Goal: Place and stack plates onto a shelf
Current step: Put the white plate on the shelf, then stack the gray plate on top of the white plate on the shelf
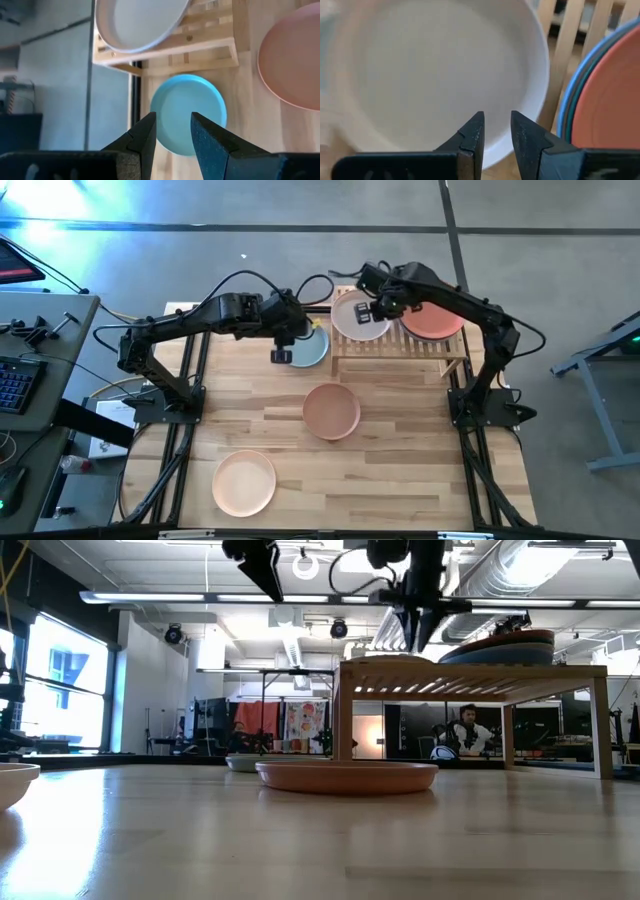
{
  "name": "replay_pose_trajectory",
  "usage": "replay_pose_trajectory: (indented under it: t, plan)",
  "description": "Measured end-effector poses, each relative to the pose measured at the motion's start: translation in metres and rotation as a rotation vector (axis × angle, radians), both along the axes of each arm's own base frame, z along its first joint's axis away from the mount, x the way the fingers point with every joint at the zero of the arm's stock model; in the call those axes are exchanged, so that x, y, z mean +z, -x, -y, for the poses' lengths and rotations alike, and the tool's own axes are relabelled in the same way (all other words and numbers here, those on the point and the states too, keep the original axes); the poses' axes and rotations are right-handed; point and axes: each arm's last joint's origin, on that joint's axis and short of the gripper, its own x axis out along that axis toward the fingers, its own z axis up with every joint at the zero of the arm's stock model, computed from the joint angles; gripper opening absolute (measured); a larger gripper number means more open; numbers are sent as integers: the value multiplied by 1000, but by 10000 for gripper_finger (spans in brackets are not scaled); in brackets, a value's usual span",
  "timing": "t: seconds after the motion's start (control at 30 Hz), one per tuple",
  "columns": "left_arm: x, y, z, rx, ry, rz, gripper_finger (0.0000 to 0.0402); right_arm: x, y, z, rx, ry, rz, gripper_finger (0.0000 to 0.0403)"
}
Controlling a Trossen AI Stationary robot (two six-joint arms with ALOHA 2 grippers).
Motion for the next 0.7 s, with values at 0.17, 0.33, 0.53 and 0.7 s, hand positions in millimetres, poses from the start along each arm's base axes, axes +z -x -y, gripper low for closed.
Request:
replay_pose_trajectory:
  t: [0.17, 0.33, 0.53, 0.7]
  plan:
    - [-13, 2, -1, 88, 62, -18, 108, 27, -2, -4, 59, 42, 88, 73]
    - [-39, 7, -8, 176, 140, -84, 108, 44, -4, -12, 202, 19, 148, 73]
    - [-72, 13, -11, 219, 184, -179, 108, 51, -7, -20, 338, 12, 162, 73]
    - [-102, 15, -13, 209, 219, -216, 108, 49, -5, -23, 440, -37, 150, 73]
